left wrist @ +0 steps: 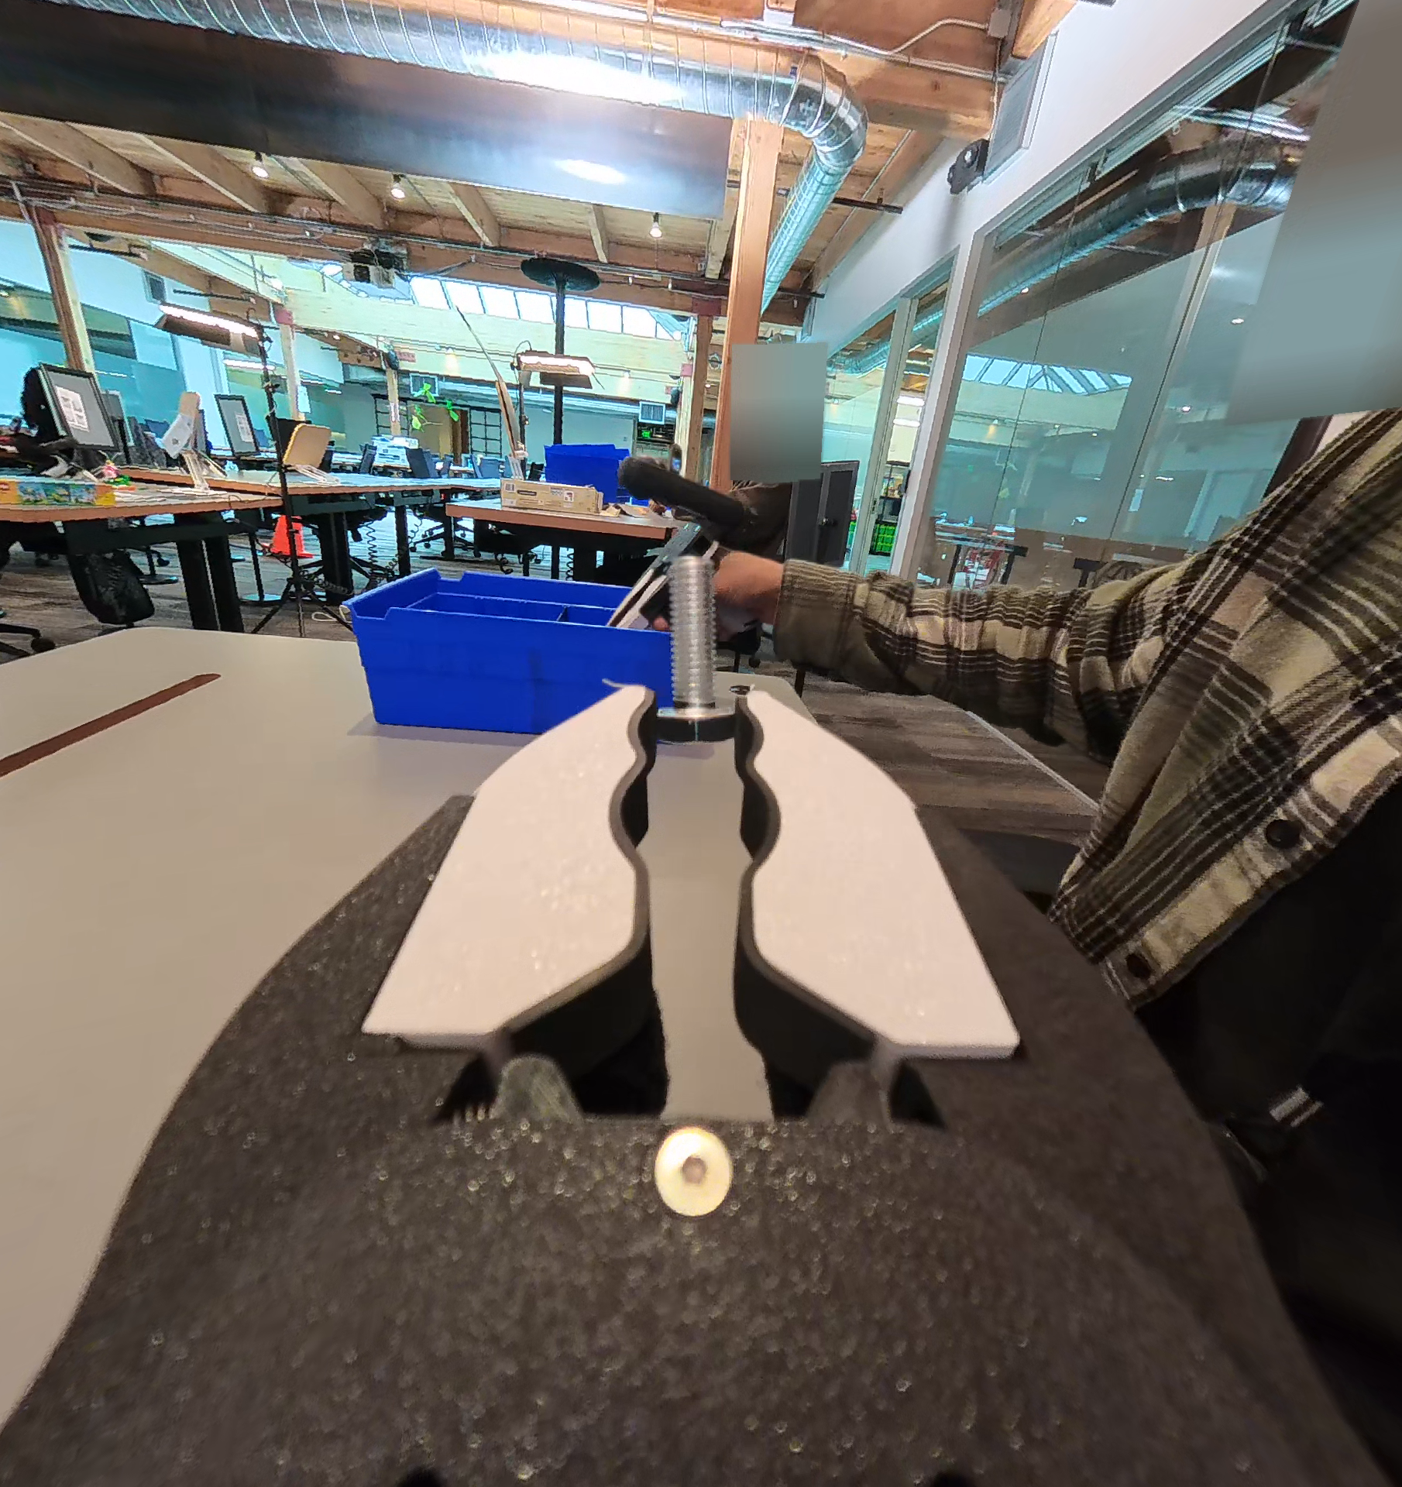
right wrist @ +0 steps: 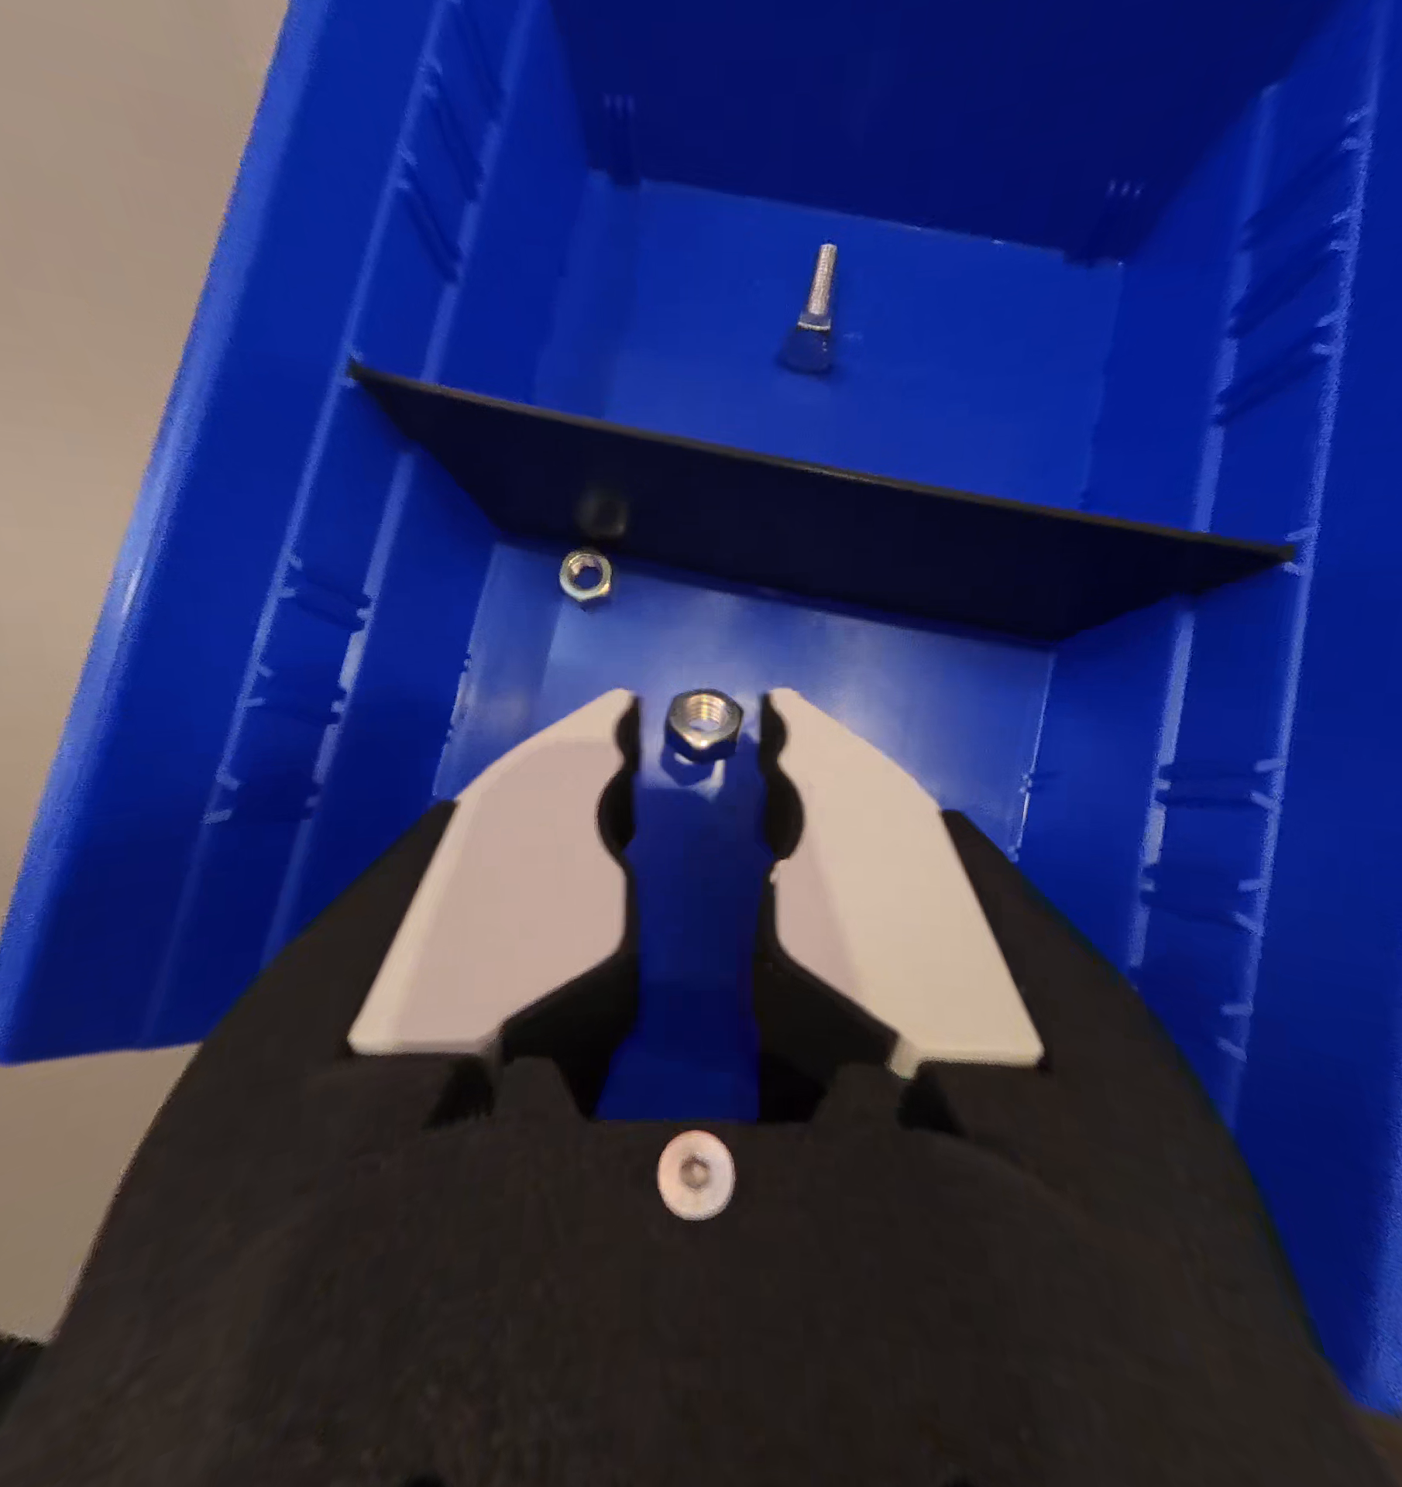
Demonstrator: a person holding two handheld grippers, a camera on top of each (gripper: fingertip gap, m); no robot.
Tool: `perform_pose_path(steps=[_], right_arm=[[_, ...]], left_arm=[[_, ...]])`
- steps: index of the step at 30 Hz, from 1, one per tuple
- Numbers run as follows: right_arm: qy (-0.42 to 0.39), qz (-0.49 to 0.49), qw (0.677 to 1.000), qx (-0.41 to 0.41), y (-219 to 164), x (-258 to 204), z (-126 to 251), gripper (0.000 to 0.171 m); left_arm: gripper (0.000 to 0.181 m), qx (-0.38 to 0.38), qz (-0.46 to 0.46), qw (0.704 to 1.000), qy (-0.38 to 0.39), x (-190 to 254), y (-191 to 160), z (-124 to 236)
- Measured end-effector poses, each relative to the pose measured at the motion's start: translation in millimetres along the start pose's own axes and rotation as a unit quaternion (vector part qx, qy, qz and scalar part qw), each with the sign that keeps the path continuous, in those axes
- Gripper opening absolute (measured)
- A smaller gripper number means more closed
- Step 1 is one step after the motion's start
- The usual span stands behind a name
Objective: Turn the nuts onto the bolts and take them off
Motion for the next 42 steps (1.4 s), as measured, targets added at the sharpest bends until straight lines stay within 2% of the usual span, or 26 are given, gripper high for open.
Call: perform_pose_path(steps=[3, 6, 8, 11, 13, 16, 18, 20, 22, 28, 31, 36, 39, 41, 42], right_arm=[[0.008, -0.005, 1.0, 0.024, 6, -3, 3, 0.044], [0.007, -0.018, 0.997, 0.068, 20, -14, 24, 0.057], [0.021, -0.001, 0.99, 0.136, 38, -42, 48, 0.052], [0.114, 0.053, 0.967, 0.224, 64, -119, 70, 0.051], [0.22, 0.097, 0.933, 0.267, 78, -184, 71, 0.051], [0.382, 0.148, 0.857, 0.311, 90, -279, 60, 0.041], [0.465, 0.165, 0.811, 0.313, 94, -327, 50, 0.034], [0.507, 0.181, 0.784, 0.311, 98, -360, 40, 0.033], [0.525, 0.194, 0.775, 0.295, 100, -381, 29, 0.033], [0.537, 0.217, 0.766, 0.28, 96, -406, 12, 0.027], [0.543, 0.232, 0.757, 0.279, 94, -412, 11, 0.01], [0.528, 0.252, 0.762, 0.277, 92, -410, 18, 0.009], [0.51, 0.236, 0.771, 0.3, 100, -389, 31, 0.009], [0.469, 0.223, 0.795, 0.313, 112, -355, 42, 0.009], [0.431, 0.217, 0.817, 0.315, 120, -332, 48, 0.009]], left_arm=[[0.018, 0.001, 0.0, 1.0, 0.007, -1, 1, 1], [0.018, 0.002, -0.001, 1.0, 0.013, -2, 2, 2], [0.018, 0.002, -0.002, 1.0, 0.019, -3, 1, 3], [0.018, 0.001, 0.0, 1.0, 0.023, -5, 0, 2], [0.018, 0.0, -0.001, 1.0, 0.027, -6, -1, 2], [0.018, -0.001, -0.007, 1.0, 0.029, -5, -1, 2], [0.018, -0.001, -0.008, 1.0, 0.029, -4, 0, 2], [0.018, 0.004, -0.009, 0.999, 0.031, -5, 1, 3], [0.018, 0.006, -0.008, 1.0, 0.029, -4, 2, 4], [0.018, 0.007, -0.01, 1.0, 0.025, -3, 3, 4], [0.018, 0.004, -0.01, 1.0, 0.023, -2, 2, 2], [0.018, 0.005, -0.007, 1.0, 0.011, -1, 1, 0], [0.042, 0.019, 0.019, 1.0, 0.008, -3, 1, -2], [0.051, 0.019, 0.034, 0.999, 0.014, -6, 0, -2], [0.056, 0.02, 0.04, 0.999, 0.016, -7, 0, -2]])
Point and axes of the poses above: each gripper's, where its closed fingertips meet, z back along the fingers, y out of its top, x = y × z across the jaws, the point moved 7 cm from there along z, back along the fingers, and after that the axes turned 3 degrees about -z, right-handed, at the moved point
